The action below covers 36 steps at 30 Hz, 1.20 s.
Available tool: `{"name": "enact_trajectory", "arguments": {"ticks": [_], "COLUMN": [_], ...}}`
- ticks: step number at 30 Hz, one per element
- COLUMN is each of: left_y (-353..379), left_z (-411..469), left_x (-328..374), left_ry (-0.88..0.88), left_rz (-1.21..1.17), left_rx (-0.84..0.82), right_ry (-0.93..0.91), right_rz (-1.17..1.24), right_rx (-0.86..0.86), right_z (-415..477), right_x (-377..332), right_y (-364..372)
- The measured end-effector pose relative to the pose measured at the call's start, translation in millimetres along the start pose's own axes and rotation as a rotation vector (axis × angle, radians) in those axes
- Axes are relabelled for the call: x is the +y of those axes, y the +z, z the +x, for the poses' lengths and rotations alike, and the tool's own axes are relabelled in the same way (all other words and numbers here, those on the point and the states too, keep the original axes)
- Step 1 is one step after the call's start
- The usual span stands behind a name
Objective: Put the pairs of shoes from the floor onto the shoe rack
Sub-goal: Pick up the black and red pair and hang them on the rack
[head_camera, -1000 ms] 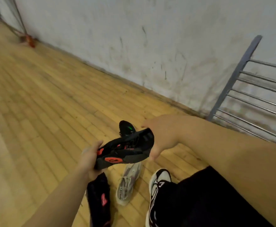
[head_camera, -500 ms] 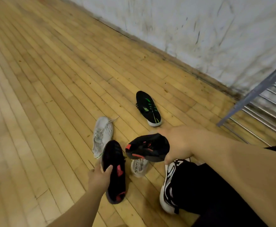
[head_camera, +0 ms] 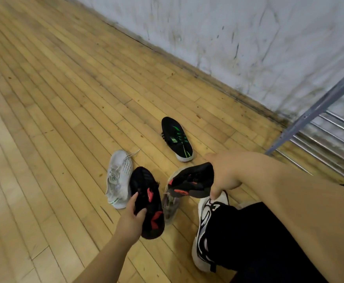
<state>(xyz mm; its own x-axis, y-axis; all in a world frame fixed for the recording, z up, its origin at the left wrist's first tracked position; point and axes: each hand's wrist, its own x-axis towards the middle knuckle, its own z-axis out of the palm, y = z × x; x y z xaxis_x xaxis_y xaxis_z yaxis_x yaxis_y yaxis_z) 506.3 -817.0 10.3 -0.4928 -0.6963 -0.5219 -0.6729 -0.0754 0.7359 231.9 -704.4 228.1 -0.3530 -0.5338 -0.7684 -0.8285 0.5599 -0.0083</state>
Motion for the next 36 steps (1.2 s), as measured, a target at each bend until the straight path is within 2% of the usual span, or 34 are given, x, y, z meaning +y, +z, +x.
{"name": "enact_trajectory", "arguments": {"ticks": [3, 6, 10, 13, 20, 25, 30, 33, 36], "left_y": [-10, -20, -12, 13, 115, 214, 295, 331, 350], "left_z": [5, 7, -12, -40, -117, -153, -162, -154, -140], "left_x": [55, 124, 225, 302, 447, 516, 555, 562, 562], "left_ry": [0.134, 0.277, 0.522, 0.703, 1.016, 1.116, 1.053, 0.982, 0.924], "left_rz": [-0.045, -0.057, -0.031, -0.02, 0.12, 0.155, 0.117, 0.099, 0.025], "left_rx": [-0.021, -0.04, -0.123, -0.213, -0.369, -0.466, -0.56, -0.544, -0.436], "right_ry": [0.038, 0.085, 0.156, 0.244, 0.504, 0.562, 0.528, 0.505, 0.476], "right_rz": [0.04, 0.128, 0.26, 0.344, 0.547, 0.728, 0.847, 0.879, 0.83], "right_rx": [0.119, 0.309, 0.551, 0.719, 0.952, 0.971, 0.945, 0.919, 0.893], "right_z": [-33, -88, -175, -236, -324, -340, -350, -352, -347], "right_x": [21, 60, 133, 188, 308, 365, 400, 410, 414], "right_y": [-27, -54, -51, -22, 102, 167, 190, 195, 196]}}
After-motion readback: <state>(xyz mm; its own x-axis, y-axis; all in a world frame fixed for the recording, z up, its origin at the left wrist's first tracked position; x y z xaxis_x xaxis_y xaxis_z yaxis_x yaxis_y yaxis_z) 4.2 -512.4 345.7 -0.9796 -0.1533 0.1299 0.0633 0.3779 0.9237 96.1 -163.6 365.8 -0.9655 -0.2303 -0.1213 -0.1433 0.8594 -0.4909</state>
